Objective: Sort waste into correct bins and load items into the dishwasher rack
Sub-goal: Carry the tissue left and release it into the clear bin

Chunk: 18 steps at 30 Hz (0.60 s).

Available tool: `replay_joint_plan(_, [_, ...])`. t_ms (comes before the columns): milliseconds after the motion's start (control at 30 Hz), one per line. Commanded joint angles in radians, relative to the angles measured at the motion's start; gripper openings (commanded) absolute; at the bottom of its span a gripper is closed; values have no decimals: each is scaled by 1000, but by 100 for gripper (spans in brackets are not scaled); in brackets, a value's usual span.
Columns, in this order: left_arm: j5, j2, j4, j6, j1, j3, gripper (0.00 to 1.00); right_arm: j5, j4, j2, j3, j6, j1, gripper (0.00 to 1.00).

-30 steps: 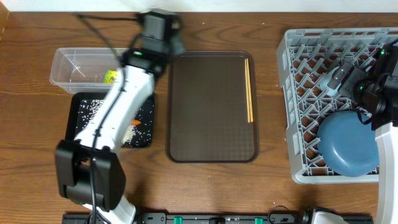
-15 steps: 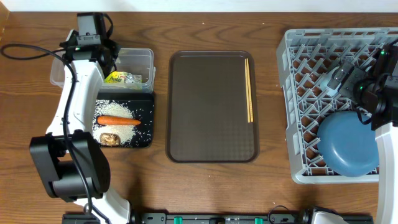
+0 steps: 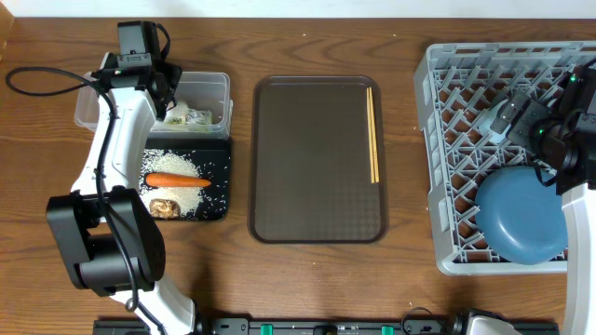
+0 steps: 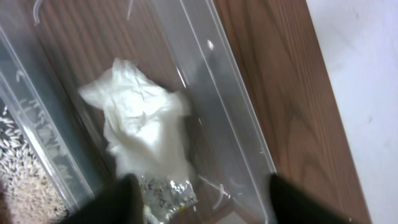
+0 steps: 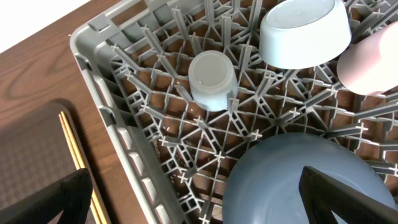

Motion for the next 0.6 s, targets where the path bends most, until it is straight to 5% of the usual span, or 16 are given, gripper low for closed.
replay_joint_plan(0, [-6,13,-14,-4,2,2,86,3,2,1,9,0,-5,99])
replay_joint_plan(133, [-6,13,-31,-4,2,2,96,3,2,1,9,0,-5,99])
replay_joint_plan(367, [-4,-4,-34,2,10,4,97,3,2,1,9,0,-5,99])
replay_joint_plan(567, [147,-99,-8,371,35,11,97,3,2,1,9,0,-5,99])
